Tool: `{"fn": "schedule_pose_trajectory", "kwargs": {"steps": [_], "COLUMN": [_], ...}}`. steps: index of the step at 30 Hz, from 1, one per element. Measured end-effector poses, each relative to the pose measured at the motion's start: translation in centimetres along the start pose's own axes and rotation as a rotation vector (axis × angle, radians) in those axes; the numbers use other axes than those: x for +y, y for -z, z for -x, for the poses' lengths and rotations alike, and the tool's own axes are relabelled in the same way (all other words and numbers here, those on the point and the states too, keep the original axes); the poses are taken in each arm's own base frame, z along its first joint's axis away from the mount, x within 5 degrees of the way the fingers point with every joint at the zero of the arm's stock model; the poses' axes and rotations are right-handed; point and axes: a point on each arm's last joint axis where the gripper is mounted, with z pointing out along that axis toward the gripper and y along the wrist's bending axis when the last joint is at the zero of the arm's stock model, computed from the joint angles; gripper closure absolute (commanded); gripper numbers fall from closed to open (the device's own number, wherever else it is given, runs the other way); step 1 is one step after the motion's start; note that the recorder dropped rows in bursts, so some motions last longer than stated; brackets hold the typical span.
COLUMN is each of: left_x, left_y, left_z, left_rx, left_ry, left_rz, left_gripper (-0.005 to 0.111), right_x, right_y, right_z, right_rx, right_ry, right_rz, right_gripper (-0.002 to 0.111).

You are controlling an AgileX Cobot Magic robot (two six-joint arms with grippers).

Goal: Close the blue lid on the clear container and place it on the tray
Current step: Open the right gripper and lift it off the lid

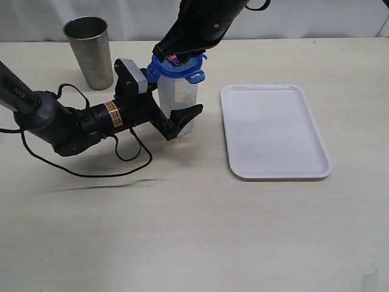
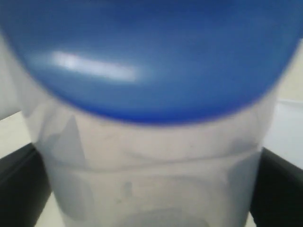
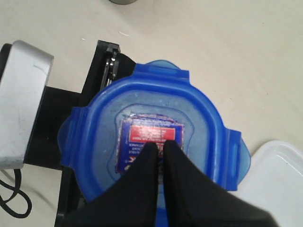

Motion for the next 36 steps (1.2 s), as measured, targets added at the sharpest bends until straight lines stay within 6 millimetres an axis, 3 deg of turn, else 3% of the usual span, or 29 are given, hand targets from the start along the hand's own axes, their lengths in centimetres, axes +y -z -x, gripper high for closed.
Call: {"fn": "schedule_pose_trajectory", "kwargs": {"steps": [10,13,21,31,36], "left_x": [-0.1,-0.2,-0.3,-0.2,-0.2], "left_y": [0.0,-0.1,-0.1,0.1,0.1], "left_z": [0.0,-0.1,-0.1,0.0,0.0], "left_rx": [0.003,0.011,0.018,0.027,0.027], "left_ry": [0.006,0.007,0.036,0.087,0.091], "left_rz": [-0.005,-0.015,-0.036,-0.057,-0.057], "left_gripper": [0.107,0.107,0.107,0.107,0.107], "right_x": [0.0,0.0,0.2,1.2,4.2], "right_y": [0.0,0.0,1.0,5.7,5.4], "right_z": [0.0,0.0,0.1,1.9,3.0], "right_rx": [0.002,0.003,-0.010,-0.023,0.049], "right_ry": [0.000,0.000,-0.022,-0.084,-0.031], "right_rz": [0.000,0.001,0.027,0.006,-0.056], "right_gripper": [0.104,0.100,0.068,0.067,0.067]}}
